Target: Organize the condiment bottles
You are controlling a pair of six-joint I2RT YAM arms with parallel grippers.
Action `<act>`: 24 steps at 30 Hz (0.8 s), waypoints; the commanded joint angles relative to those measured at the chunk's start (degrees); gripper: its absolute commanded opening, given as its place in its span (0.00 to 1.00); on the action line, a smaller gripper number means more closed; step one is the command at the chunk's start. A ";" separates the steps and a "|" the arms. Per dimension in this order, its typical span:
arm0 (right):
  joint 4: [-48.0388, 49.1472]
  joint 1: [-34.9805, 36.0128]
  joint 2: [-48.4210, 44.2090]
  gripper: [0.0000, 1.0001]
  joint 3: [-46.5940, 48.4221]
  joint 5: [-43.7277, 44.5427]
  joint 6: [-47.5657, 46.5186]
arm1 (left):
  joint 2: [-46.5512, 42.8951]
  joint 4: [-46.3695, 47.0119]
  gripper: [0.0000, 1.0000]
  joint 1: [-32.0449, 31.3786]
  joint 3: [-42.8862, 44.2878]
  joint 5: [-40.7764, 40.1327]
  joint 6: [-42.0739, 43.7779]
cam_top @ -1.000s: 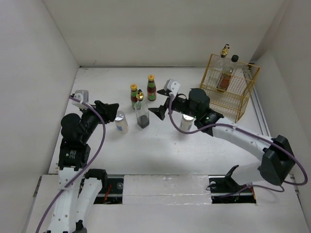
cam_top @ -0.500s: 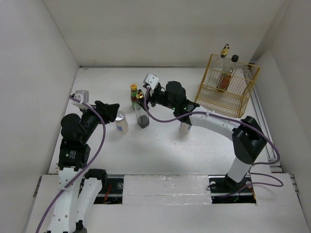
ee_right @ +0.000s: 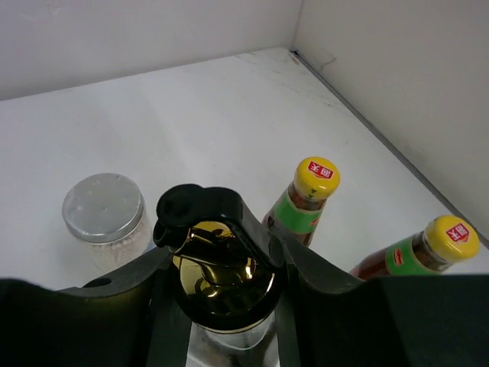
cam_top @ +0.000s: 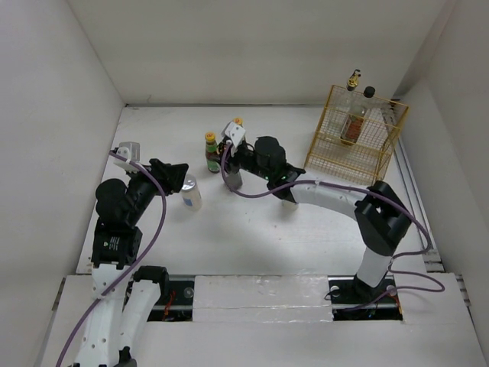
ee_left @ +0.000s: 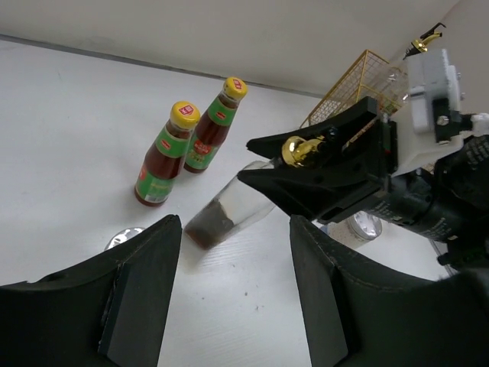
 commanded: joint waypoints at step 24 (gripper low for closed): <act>-25.03 -36.90 -39.98 0.00 7.25 8.99 1.88 | 0.78 3.07 0.98 0.32 -0.35 1.09 -0.46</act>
